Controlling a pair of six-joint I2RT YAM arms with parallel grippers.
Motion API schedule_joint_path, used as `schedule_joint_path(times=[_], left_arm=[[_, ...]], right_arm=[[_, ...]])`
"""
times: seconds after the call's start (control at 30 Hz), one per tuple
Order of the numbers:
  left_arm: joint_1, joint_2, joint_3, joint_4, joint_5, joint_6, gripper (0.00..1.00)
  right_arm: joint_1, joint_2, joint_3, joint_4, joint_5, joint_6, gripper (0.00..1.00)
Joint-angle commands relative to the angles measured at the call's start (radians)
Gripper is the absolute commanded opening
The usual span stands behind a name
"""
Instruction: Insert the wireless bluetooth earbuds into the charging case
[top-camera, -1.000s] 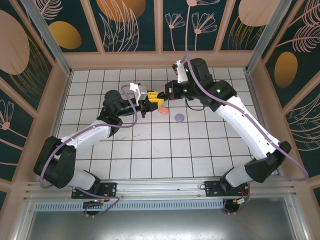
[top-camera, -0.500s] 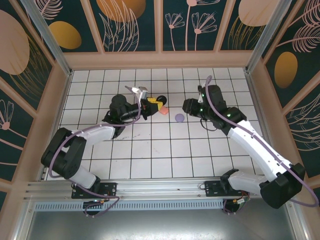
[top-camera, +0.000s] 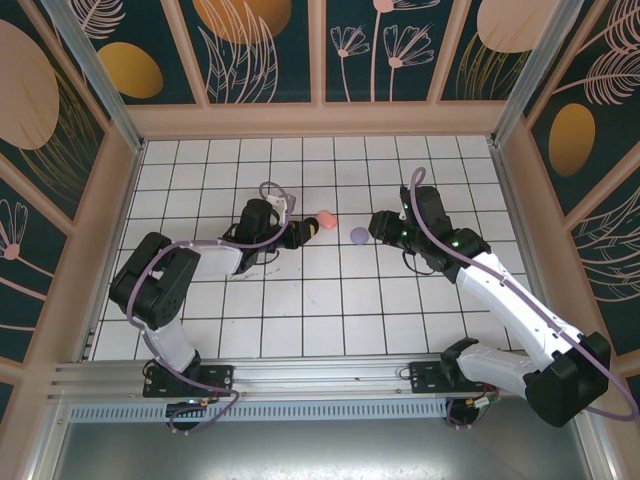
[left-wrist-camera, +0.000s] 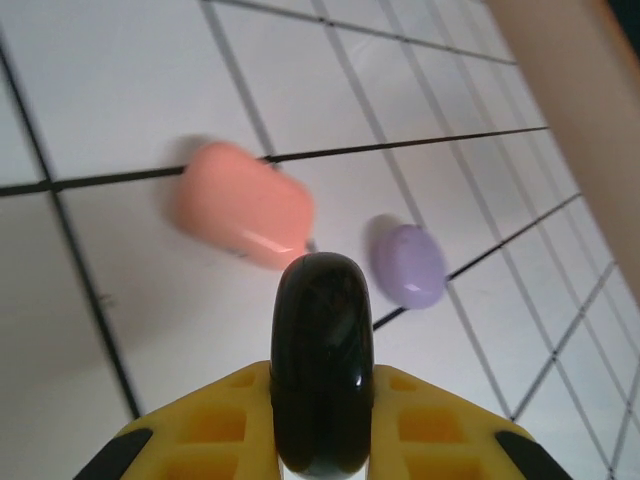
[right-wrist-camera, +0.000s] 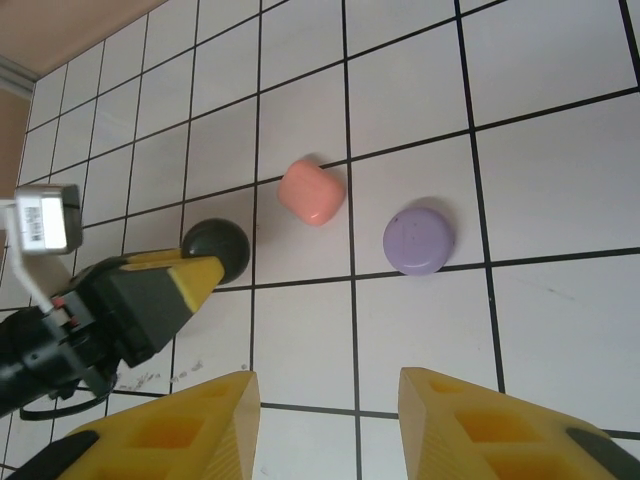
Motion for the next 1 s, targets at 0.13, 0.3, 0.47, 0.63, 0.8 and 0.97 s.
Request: schedule_joint_path(times=[0.13, 0.3, 0.47, 0.63, 0.8, 0.97], left_arm=[[0.053, 0.059, 0.05, -0.086, -0.017, -0.002, 0.06], [0.077, 0.086, 0.089, -0.152, -0.02, 0.008, 0.36], [0.137, 0.021, 0.096, -0.221, -0.088, 0.023, 0.99], [0.189, -0.156, 0.108, -0.334, -0.195, 0.103, 0.99], [0.198, -0.383, -0.002, -0.232, -0.373, 0.258, 0.99], [0.2, -0.605, -0.277, 0.155, -0.622, 0.482, 0.99]], right_arm=[[0.005, -0.016, 0.018, 0.014, 0.05, -0.003, 0.42], [0.005, -0.017, 0.033, 0.001, 0.061, -0.009, 0.5], [0.001, -0.033, 0.07, -0.048, 0.141, -0.032, 0.87], [-0.09, -0.064, 0.087, -0.038, 0.209, -0.08, 0.99], [-0.227, -0.077, 0.0, 0.102, 0.45, -0.178, 0.99], [-0.384, -0.099, -0.324, 0.598, 0.523, -0.412, 0.99]])
